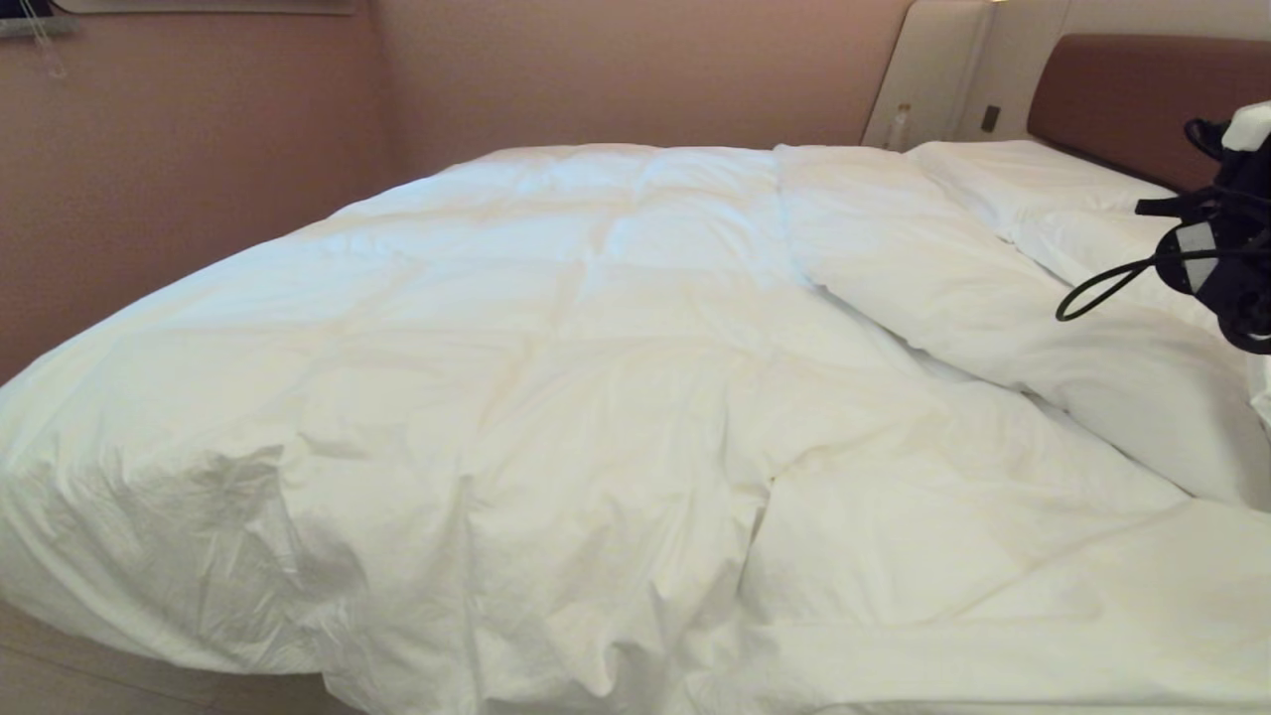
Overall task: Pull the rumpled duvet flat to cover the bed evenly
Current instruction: Hold the folded corner of the quilt
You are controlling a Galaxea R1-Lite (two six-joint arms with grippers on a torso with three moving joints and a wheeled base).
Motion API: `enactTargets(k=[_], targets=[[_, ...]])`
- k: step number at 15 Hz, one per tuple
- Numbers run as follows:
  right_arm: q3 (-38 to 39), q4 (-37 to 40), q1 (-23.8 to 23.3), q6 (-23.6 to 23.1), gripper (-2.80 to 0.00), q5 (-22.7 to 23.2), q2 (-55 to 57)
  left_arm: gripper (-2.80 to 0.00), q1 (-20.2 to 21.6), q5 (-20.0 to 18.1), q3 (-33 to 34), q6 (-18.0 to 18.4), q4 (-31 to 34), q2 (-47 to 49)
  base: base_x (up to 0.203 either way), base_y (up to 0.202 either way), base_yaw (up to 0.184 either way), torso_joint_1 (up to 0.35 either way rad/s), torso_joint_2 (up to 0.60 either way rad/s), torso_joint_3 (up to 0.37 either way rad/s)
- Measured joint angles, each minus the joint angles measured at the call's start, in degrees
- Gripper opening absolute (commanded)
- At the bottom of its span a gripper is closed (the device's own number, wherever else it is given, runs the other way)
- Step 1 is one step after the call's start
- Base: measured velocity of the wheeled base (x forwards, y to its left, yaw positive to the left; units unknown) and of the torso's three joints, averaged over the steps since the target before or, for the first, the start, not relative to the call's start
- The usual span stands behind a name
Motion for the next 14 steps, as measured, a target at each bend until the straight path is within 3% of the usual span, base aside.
enactTargets(k=[6, 14], targets=[[5.45, 5.27, 2.61, 3.42, -2.8, 6.46, -6.64, -2.8, 0.0, 0.01, 0.0, -0.02, 0.0, 0.0, 0.0, 0.0, 0.0, 0.0, 0.0, 0.0], [7.01, 18.93, 7.62, 18.69, -2.8, 22.88, -15.56, -2.8, 0.0, 0.0, 0.0, 0.01, -0.04, 0.0, 0.0, 0.0, 0.0, 0.0, 0.0, 0.0]])
